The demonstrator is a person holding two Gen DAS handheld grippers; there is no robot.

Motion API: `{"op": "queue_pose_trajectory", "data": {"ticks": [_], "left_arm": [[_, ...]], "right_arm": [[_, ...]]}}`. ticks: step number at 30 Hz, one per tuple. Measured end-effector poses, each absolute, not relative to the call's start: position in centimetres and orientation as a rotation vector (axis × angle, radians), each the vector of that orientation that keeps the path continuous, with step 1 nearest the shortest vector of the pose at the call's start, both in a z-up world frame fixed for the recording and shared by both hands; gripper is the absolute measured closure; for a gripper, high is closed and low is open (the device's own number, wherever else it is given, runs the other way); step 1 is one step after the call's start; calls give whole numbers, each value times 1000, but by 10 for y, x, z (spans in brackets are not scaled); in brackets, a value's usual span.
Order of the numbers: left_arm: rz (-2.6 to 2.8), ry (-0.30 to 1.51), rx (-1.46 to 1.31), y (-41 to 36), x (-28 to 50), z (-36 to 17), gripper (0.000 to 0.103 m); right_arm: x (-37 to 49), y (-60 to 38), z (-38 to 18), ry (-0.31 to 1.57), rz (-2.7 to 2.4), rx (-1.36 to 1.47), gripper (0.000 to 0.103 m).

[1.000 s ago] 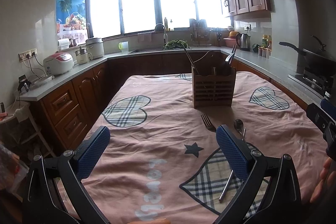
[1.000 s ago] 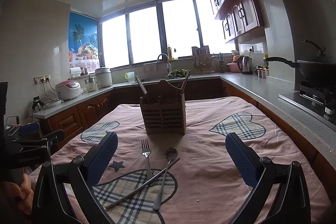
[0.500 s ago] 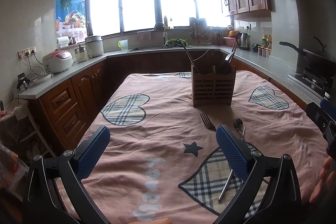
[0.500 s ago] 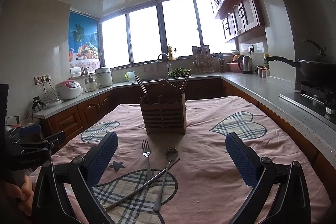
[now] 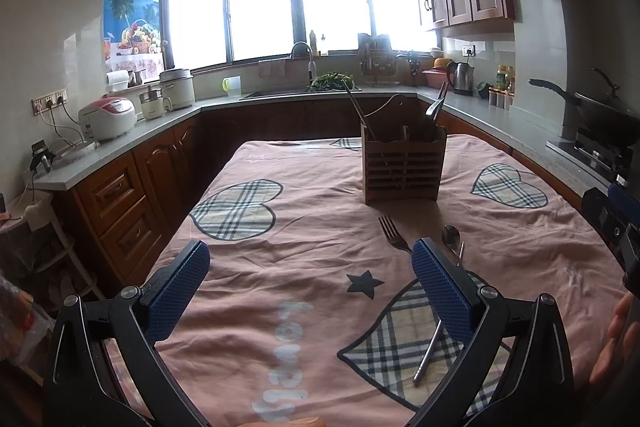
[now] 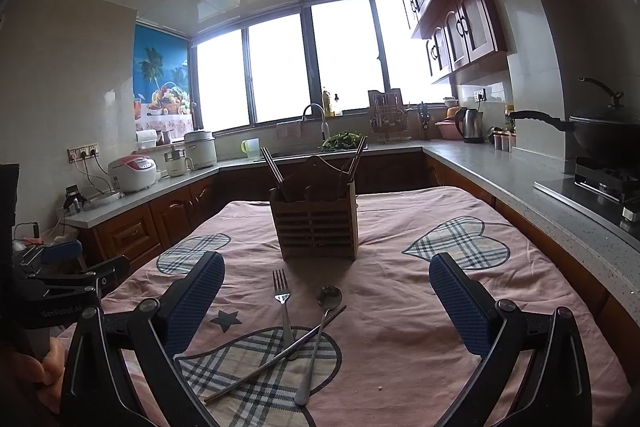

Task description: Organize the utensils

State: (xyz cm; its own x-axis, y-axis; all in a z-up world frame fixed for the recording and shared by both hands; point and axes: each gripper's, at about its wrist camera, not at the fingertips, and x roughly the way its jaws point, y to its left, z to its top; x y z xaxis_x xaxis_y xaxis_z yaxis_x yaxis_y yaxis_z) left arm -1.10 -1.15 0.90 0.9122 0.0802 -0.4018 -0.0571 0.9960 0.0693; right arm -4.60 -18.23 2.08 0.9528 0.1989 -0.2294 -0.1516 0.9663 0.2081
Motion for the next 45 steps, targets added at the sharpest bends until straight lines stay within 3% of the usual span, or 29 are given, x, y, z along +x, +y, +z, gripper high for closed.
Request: {"op": "queue_pose_trajectory", "data": {"ticks": [45], "left_arm": [[59, 401, 62, -14, -6, 20, 0]], "right_arm": [[-41, -179, 33, 223, 205, 186, 0]]}}
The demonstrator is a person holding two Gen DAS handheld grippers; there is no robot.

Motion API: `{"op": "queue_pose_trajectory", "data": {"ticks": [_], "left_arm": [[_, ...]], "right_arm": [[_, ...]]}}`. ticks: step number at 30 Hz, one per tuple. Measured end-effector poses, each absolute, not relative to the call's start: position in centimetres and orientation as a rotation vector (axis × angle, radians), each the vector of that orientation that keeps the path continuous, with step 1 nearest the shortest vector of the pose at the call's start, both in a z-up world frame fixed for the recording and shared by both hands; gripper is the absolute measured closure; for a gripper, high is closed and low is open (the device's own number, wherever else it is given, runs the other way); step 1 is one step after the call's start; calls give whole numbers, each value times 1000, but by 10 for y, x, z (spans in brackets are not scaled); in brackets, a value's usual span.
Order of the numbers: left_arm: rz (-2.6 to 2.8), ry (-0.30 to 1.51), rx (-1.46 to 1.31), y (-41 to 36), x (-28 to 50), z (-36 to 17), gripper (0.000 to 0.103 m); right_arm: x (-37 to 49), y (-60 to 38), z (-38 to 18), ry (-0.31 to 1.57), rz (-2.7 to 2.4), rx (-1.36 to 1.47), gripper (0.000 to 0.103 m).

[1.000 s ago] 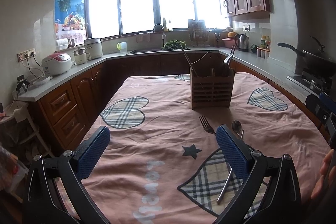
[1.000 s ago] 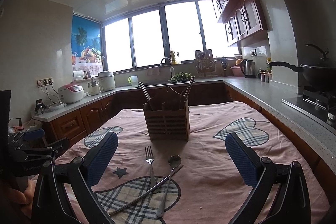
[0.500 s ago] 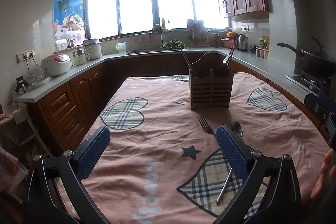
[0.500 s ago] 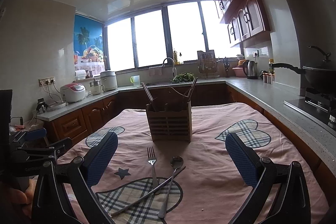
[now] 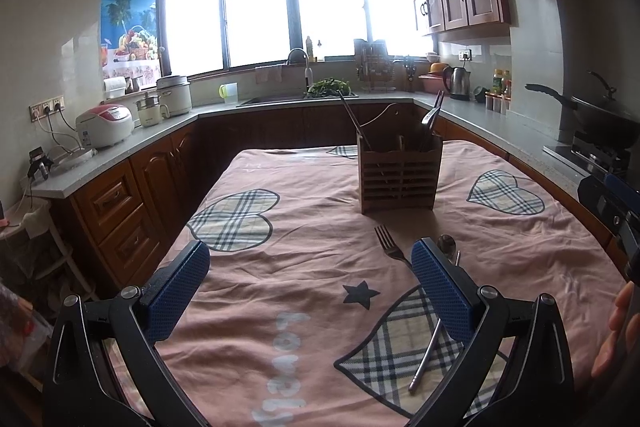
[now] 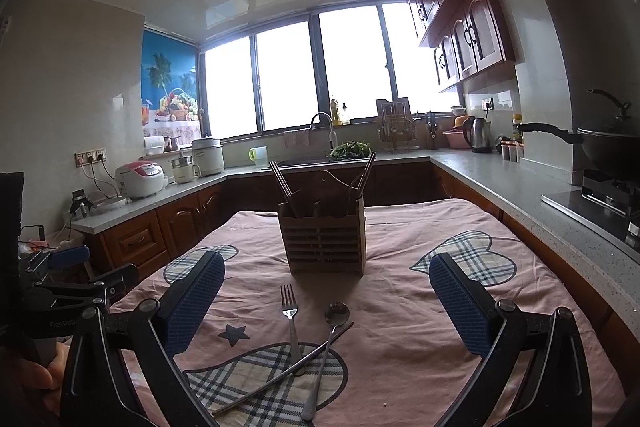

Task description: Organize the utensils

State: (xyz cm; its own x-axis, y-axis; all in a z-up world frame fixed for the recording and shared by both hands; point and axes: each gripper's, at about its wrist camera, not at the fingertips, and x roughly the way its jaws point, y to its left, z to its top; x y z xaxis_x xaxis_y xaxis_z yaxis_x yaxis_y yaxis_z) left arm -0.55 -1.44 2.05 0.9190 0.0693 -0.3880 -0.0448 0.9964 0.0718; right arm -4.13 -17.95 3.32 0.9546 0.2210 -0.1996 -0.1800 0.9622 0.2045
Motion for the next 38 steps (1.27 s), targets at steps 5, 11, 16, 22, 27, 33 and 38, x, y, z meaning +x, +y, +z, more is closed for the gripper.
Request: {"op": "queue_pose_trajectory", "data": {"ticks": [5, 11, 16, 22, 27, 33, 38], "left_arm": [[55, 402, 61, -13, -5, 20, 0], [46, 408, 59, -12, -1, 19, 0], [37, 410, 59, -14, 2, 18, 0], [30, 405, 56, -15, 4, 19, 0], [26, 404, 54, -14, 7, 19, 0], [19, 405, 51, -15, 8, 20, 0], [8, 405, 42, -15, 9, 19, 0]], "right_arm": [[-41, -180, 34, 224, 204, 186, 0], [-37, -182, 35, 230, 202, 190, 0], [-34, -184, 34, 234, 197, 193, 0], [-32, -184, 33, 235, 195, 193, 0], [-32, -184, 33, 237, 195, 194, 0], [-29, -183, 31, 243, 195, 194, 0], [-23, -183, 26, 257, 196, 191, 0]]}}
